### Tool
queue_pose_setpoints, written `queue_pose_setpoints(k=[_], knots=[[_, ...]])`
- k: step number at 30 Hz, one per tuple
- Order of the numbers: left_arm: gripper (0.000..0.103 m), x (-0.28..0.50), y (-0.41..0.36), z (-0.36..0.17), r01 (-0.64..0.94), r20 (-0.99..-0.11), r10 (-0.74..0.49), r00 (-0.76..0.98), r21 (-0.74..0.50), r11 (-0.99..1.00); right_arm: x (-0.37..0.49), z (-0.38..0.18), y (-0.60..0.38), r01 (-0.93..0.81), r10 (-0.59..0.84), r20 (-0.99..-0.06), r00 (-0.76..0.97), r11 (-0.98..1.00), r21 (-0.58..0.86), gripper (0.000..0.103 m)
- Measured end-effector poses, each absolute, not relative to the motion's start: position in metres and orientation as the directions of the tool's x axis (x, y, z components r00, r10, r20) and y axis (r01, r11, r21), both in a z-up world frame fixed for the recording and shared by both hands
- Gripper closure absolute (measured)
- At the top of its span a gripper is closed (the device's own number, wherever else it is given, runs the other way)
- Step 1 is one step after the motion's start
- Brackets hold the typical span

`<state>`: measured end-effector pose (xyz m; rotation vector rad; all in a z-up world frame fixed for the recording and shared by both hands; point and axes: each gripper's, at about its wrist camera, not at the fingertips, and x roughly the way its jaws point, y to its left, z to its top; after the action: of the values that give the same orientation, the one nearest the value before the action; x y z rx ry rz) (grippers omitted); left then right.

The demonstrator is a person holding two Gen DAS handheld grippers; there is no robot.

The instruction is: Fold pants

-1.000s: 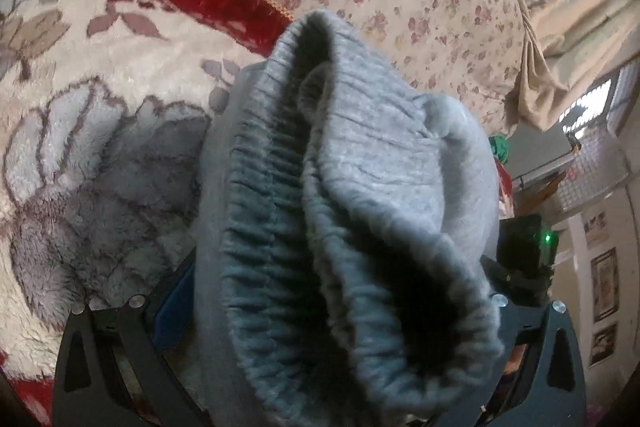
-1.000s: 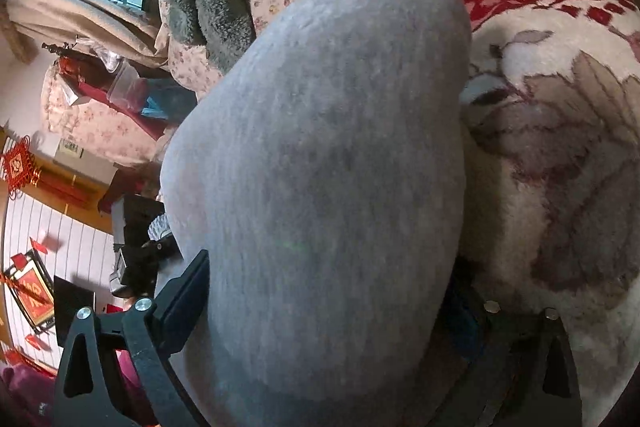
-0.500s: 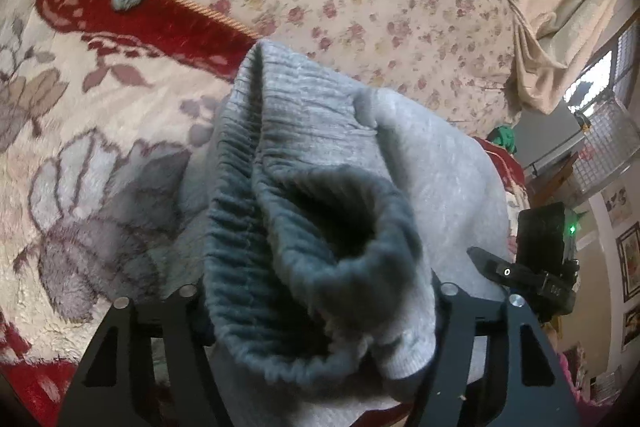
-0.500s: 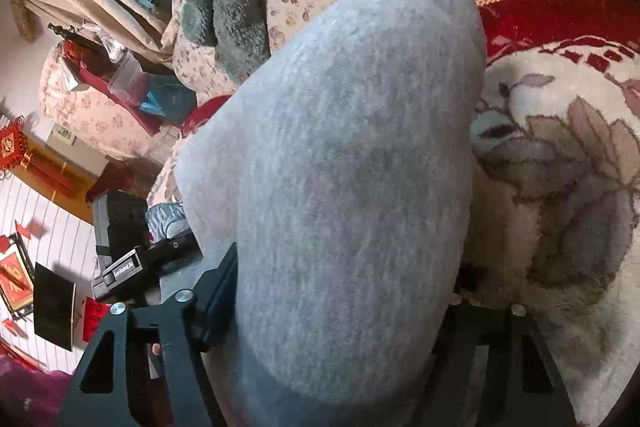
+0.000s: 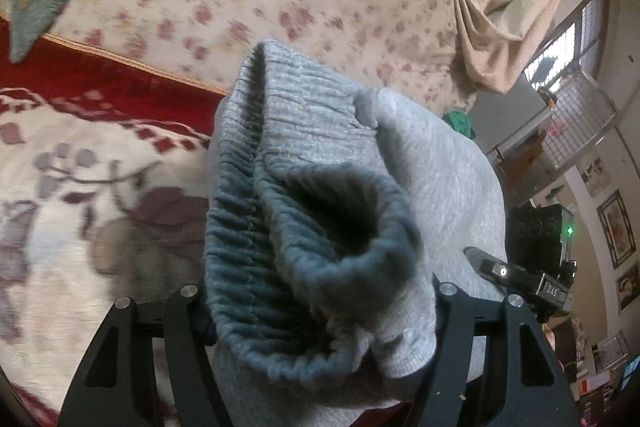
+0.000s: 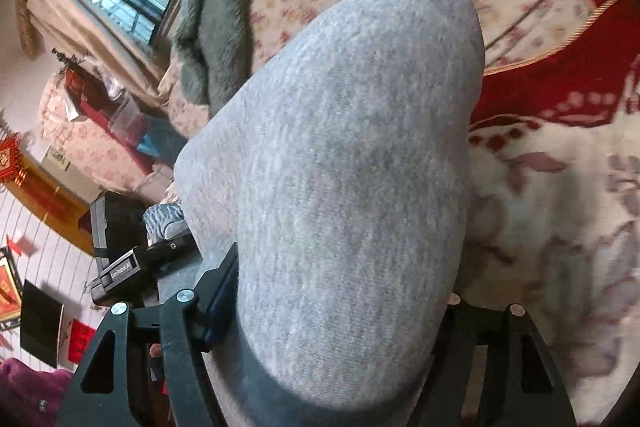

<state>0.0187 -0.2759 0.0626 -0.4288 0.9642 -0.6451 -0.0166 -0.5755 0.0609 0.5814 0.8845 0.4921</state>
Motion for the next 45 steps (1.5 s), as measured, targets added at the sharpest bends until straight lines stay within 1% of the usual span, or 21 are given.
queue_pose_setpoints(k=[5,8,10,12,13,14,17,20,23,25,27,34,39,42,45], knots=[[0.035,0.027,-0.318,0.038,0.290,-0.651,-0.665,0.366,-0.599,0.746,-0.018,0.037,-0.615,-0.088,0.590,-0.609,0.530,0.753,0.652,0.027],[0.035,0.028,-0.333,0.018,0.267,-0.688,-0.641,0.340,-0.582,0.768,-0.018,0.009,-0.634,-0.031,0.588,-0.632,0.505,0.744,0.667,0.027],[0.034,0.025,-0.338,0.016,0.289,-0.686,-0.628,0.367,-0.558,0.778,-0.019,-0.010,-0.641,0.010,0.602,-0.627,0.495,0.718,0.696,0.025],[0.029,0.024,-0.338,0.018,0.303,-0.683,-0.633,0.365,-0.556,0.774,-0.024,-0.017,-0.650,0.026,0.614,-0.599,0.514,0.687,0.726,0.020],[0.025,0.025,-0.337,0.017,0.302,-0.683,-0.638,0.357,-0.562,0.770,-0.025,-0.016,-0.652,0.035,0.604,-0.606,0.518,0.693,0.720,0.018],[0.021,0.025,-0.336,0.017,0.302,-0.684,-0.638,0.354,-0.562,0.770,-0.027,-0.014,-0.653,0.046,0.586,-0.618,0.524,0.705,0.707,0.015],[0.014,0.023,-0.330,0.021,0.301,-0.706,-0.596,0.382,-0.515,0.803,-0.035,-0.001,-0.653,0.059,0.537,-0.652,0.536,0.746,0.663,0.014],[0.013,0.013,-0.324,0.038,0.325,-0.708,-0.542,0.453,-0.435,0.840,-0.049,0.020,-0.645,0.076,0.441,-0.699,0.563,0.815,0.574,0.014],[0.011,0.003,-0.324,0.057,0.344,-0.708,-0.480,0.518,-0.342,0.875,-0.060,0.036,-0.636,0.102,0.339,-0.725,0.600,0.866,0.489,0.014],[0.011,-0.007,-0.325,0.071,0.349,-0.696,-0.427,0.577,-0.262,0.900,-0.071,0.048,-0.631,0.116,0.281,-0.725,0.629,0.888,0.445,0.014],[0.011,-0.014,-0.325,0.081,0.340,-0.681,-0.388,0.621,-0.213,0.916,-0.077,0.060,-0.624,0.121,0.239,-0.710,0.663,0.901,0.417,0.014],[0.011,-0.034,-0.341,0.101,0.331,-0.649,-0.347,0.677,-0.153,0.931,-0.102,0.091,-0.590,0.145,0.101,-0.672,0.733,0.943,0.300,0.010],[0.011,-0.049,-0.355,0.107,0.338,-0.628,-0.324,0.708,-0.103,0.936,-0.106,0.098,-0.571,0.156,0.045,-0.661,0.749,0.958,0.242,0.010],[0.011,-0.057,-0.361,0.112,0.337,-0.616,-0.296,0.730,-0.051,0.940,-0.109,0.099,-0.567,0.148,0.057,-0.654,0.755,0.955,0.255,0.010],[0.011,-0.063,-0.364,0.116,0.331,-0.604,-0.282,0.746,-0.031,0.943,-0.112,0.101,-0.564,0.145,0.051,-0.650,0.758,0.959,0.244,0.010]])
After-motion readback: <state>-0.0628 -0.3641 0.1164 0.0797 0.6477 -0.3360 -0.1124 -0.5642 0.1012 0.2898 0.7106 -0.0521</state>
